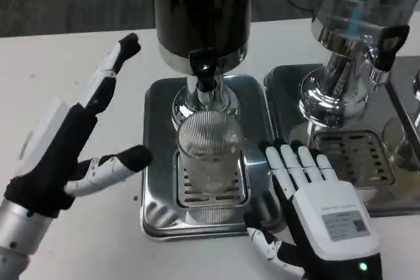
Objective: Grasp the cup under the faucet to collect the drink, then remove the cup.
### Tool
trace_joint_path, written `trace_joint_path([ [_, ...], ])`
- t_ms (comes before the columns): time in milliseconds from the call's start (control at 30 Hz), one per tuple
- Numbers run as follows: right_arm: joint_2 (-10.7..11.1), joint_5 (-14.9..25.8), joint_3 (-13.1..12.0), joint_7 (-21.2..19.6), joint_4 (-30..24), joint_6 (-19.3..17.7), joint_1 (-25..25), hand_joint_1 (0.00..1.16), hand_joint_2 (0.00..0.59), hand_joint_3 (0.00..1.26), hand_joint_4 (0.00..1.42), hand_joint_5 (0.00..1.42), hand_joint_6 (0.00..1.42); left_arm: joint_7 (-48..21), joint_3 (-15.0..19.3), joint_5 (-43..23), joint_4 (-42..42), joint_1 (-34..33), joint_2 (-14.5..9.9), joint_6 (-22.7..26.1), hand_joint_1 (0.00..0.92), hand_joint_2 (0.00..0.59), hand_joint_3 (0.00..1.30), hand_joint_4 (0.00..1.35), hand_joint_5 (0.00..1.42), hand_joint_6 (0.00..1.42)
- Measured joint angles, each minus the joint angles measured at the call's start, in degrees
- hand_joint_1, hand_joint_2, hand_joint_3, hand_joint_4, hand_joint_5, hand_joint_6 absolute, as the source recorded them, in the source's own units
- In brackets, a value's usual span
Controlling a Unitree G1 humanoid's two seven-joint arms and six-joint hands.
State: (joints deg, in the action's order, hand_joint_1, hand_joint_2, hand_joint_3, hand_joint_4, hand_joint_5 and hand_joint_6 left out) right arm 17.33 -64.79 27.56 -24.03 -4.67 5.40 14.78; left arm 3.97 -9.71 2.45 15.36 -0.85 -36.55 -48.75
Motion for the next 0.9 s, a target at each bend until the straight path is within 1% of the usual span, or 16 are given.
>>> trace_joint_path([
  [100,0.0,0.0,-0.1,0.0,0.0,0.0,-0.1,0.28,0.376,0.00,0.00,0.00,0.04,-9.5,0.0,-7.0,-1.5,-1.4,0.1,2.5,0.000,0.055,0.00,0.00,0.00,0.00],
  [133,0.0,0.0,-0.1,0.0,0.0,0.0,-0.2,0.28,0.376,0.00,0.00,0.00,0.04,-12.4,0.0,-9.4,-1.6,-1.9,0.7,3.6,0.000,0.055,0.00,0.00,0.00,0.00],
  [200,0.0,0.0,-0.1,0.0,0.0,0.1,-0.2,0.28,0.378,0.00,0.00,0.00,0.04,-16.2,0.2,-12.7,-1.8,-2.5,1.8,5.0,0.000,0.056,0.00,0.00,0.00,0.00],
  [267,0.0,0.1,-0.1,0.0,0.0,0.1,-0.1,0.28,0.380,0.00,0.00,0.00,0.04,-20.6,0.4,-15.4,-1.9,-3.5,3.5,6.8,0.000,0.057,0.00,0.00,0.00,0.00],
  [367,0.2,0.8,-0.4,0.0,0.0,0.1,0.0,0.29,0.384,0.00,0.00,0.00,0.06,-24.7,1.6,-16.1,-2.6,-4.4,5.2,8.4,0.000,0.058,0.00,0.00,0.00,0.00],
  [467,0.5,1.1,-0.5,0.0,0.0,0.1,0.1,0.29,0.385,0.00,0.00,0.00,0.06,-27.2,2.5,-17.0,-2.7,-4.8,6.3,9.6,0.000,0.059,0.00,0.00,0.00,0.00],
  [600,0.3,1.1,-0.5,0.0,0.0,0.2,0.1,0.29,0.385,0.00,0.00,0.00,0.06,-29.6,3.7,-16.4,-2.9,-5.9,7.7,11.0,0.000,0.060,0.00,0.00,0.00,0.00],
  [700,0.0,1.1,-0.4,0.0,0.0,0.3,0.1,0.29,0.385,0.00,0.00,0.00,0.06,-30.7,4.3,-15.7,-2.9,-6.7,8.6,11.7,0.000,0.072,0.00,0.00,0.04,0.01],
  [833,-0.7,1.1,-0.3,0.0,0.0,0.6,0.1,0.29,0.385,0.00,0.00,0.00,0.06,-32.1,4.8,-15.6,-2.9,-6.7,10.4,12.1,0.000,0.075,0.00,0.00,0.12,0.07],
  [900,-0.8,1.1,-0.3,0.0,0.0,0.7,0.1,0.29,0.385,0.00,0.00,0.00,0.06,-32.5,5.2,-15.6,-2.9,-6.7,10.8,12.1,0.000,0.076,0.00,0.00,0.13,0.09],
])
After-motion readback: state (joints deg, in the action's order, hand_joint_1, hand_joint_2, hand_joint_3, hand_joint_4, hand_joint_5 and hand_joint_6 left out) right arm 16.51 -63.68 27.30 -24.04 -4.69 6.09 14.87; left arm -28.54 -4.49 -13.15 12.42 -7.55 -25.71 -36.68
